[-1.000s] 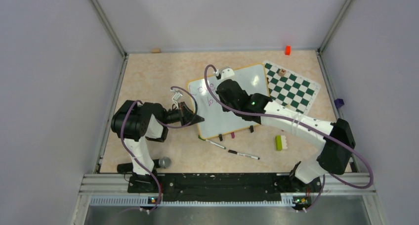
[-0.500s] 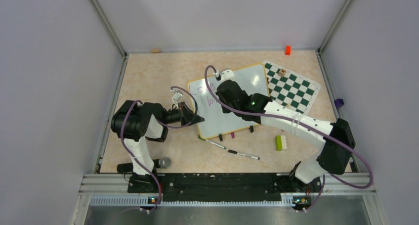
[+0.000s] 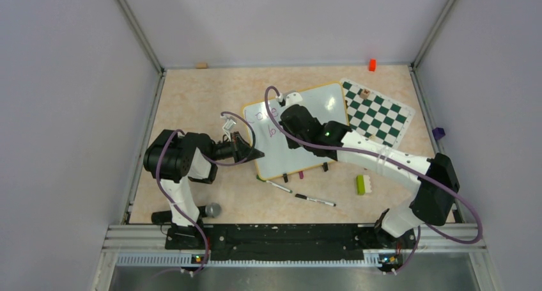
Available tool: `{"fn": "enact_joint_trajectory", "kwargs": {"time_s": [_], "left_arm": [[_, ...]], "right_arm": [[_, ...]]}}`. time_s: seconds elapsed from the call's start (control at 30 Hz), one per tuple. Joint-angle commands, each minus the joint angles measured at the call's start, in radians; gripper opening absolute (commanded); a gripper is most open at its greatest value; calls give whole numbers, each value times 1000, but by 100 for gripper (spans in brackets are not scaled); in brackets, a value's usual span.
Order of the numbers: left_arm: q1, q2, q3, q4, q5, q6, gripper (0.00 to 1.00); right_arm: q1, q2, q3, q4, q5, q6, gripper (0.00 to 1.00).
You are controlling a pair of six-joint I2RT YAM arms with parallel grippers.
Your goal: Write a sentence on the whiteboard
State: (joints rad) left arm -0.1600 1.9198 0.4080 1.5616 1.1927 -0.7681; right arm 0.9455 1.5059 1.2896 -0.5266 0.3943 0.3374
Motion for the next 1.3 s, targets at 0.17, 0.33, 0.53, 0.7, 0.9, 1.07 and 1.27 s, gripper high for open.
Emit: {"fn": "enact_joint_trajectory", "kwargs": {"time_s": [0.17,0.33,0.53,0.7,0.9,1.07,1.27], "left_arm": [[-17,-6,-6,58,56,79,0],[-16,-7,-6,58,56,81,0],[-17,-7,-6,58,57,79,0],[-16,-4,-4,58,57,80,0],[-16,-4,-5,58,57,81,0],[-16,-3,-4,58,57,79,0],[-16,-2,-5,58,57,81,0]], "right_arm": [[-16,10,52,8,33,-10,0],[-17,23,69,8,40,-16,0],[-26,30,77,10,43,-22,0],[-33,34,85,10,52,-30,0],[-42,35,102,10,56,-39,0],[-46,37,107,10,57,-47,0],[-53,28,106,-1,68,-48,0]]}}
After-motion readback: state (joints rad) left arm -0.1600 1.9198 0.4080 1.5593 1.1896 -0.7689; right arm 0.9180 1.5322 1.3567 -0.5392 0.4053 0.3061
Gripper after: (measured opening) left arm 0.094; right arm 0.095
